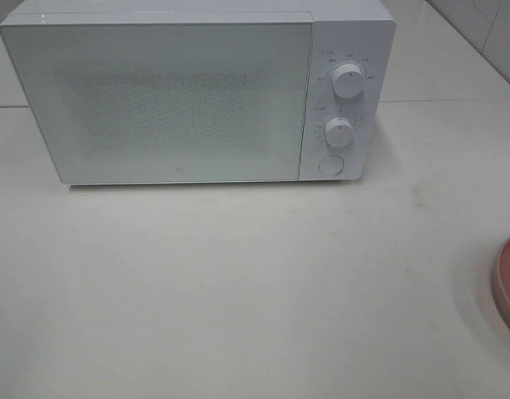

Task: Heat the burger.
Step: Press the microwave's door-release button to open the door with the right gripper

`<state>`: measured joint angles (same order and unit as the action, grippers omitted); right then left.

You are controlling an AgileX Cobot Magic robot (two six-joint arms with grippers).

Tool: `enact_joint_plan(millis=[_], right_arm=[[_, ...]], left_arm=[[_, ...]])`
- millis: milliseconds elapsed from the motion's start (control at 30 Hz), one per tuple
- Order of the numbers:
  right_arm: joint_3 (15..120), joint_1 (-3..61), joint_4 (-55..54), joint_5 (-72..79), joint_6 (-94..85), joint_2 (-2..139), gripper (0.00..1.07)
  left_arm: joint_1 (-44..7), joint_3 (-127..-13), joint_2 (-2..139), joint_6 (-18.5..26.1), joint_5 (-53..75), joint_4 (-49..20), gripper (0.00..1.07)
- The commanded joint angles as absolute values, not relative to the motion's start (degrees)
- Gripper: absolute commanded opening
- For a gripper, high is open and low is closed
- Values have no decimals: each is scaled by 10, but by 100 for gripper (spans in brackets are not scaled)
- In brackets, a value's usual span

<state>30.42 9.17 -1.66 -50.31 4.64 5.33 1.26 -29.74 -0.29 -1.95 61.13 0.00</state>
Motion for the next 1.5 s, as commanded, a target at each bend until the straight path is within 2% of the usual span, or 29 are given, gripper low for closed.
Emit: enact_joint_plan(millis=[33,1500], right_arm=[[309,89,-15,-462,45,78,75],[309,89,-13,5,56,509,75]], left_arm=[[12,-296,-6,-21,613,0,98],[12,-296,-6,-21,613,0,98]])
